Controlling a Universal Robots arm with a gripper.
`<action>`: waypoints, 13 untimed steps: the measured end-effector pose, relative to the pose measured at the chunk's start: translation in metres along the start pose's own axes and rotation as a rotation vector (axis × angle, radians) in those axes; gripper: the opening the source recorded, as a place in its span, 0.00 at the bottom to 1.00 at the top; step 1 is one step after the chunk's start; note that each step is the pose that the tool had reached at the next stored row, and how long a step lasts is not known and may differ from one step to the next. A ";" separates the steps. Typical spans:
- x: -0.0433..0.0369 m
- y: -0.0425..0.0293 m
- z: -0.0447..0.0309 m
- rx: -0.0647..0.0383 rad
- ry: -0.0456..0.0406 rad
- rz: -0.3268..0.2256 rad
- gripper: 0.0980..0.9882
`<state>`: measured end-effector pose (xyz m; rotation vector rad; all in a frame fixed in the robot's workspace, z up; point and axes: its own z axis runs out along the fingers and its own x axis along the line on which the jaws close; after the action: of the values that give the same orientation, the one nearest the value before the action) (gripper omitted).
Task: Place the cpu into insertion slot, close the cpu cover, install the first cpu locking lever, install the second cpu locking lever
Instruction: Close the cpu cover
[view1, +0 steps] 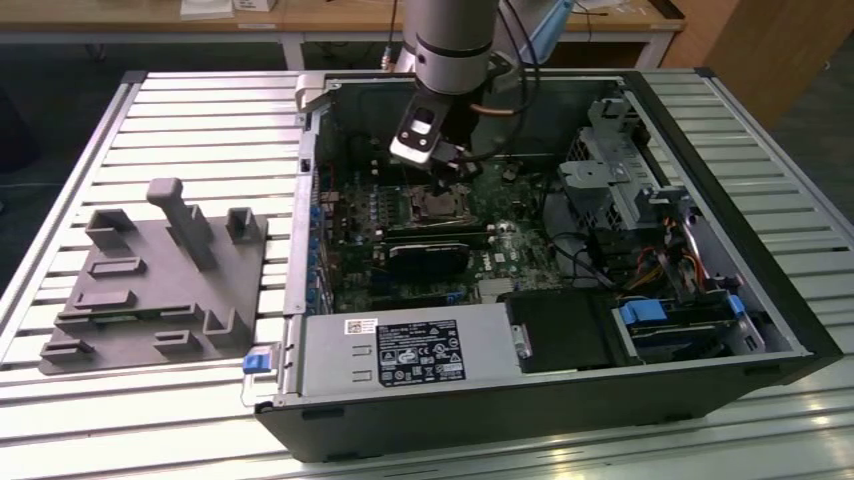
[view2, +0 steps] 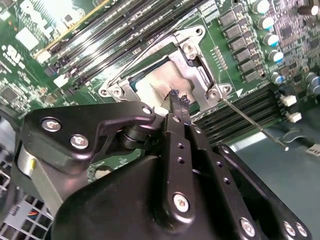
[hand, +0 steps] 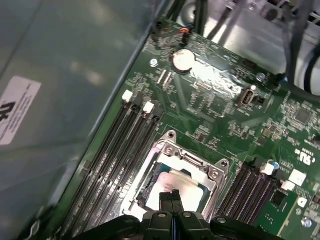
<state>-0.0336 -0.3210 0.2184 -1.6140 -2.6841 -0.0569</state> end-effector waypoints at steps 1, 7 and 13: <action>0.0000 0.0000 0.0000 0.000 0.0004 -0.015 0.01; 0.0000 0.0000 0.0000 0.003 0.0025 -0.095 0.01; 0.0000 0.0000 0.0000 0.004 0.0044 -0.166 0.01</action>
<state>-0.0336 -0.3210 0.2183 -1.3839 -2.8063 -0.0555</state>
